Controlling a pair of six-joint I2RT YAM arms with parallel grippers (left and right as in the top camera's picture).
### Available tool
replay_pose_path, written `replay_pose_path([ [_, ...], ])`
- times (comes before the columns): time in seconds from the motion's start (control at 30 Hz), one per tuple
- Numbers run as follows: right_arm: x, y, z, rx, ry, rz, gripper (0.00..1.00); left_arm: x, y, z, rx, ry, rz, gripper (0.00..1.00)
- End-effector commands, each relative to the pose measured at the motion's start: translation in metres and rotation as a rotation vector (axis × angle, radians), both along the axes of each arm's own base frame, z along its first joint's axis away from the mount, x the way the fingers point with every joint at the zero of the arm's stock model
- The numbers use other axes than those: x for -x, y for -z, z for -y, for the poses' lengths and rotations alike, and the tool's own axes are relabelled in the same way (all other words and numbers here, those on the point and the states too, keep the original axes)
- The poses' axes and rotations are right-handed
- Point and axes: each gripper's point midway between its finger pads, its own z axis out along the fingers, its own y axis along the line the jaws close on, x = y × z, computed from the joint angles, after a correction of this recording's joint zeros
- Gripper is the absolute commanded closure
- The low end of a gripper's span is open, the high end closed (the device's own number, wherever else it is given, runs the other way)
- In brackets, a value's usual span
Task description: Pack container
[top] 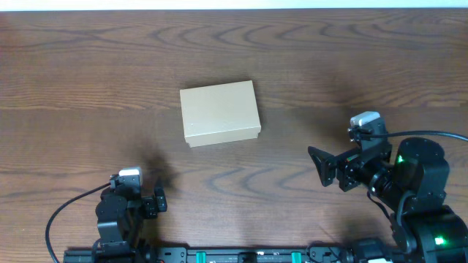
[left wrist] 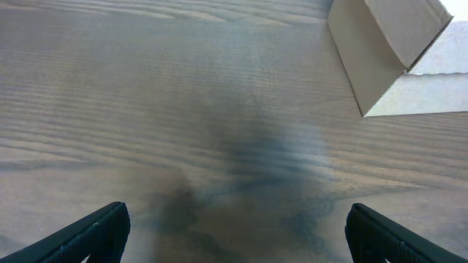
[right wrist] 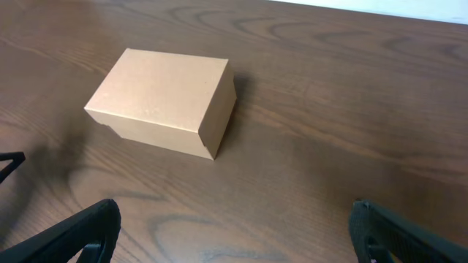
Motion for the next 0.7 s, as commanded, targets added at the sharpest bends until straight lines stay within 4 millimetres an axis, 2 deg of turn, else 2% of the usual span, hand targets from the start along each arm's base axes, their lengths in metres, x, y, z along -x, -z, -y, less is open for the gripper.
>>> replay_pose_path([
  [0.0,0.0,0.002,0.0,-0.003,-0.003,-0.005,0.01,0.001,0.005,-0.003,-0.005,-0.016,-0.009,0.05],
  [0.4,0.001,0.002,0.0,-0.002,-0.003,-0.006,0.01,0.001,0.005,-0.003,-0.005,-0.016,-0.009,0.05],
  [0.47,0.007,0.006,0.002,0.004,-0.001,-0.025,0.01,0.001,0.005,-0.003,-0.005,-0.016,-0.009,0.05],
  [0.6,0.009,0.015,0.024,0.09,0.102,-0.021,0.01,0.001,0.005,-0.003,-0.005,-0.016,-0.009,0.05],
  [0.67,0.011,0.023,0.029,0.124,0.111,-0.005,0.01,0.001,0.005,-0.003,-0.005,-0.016,-0.009,0.05],
])
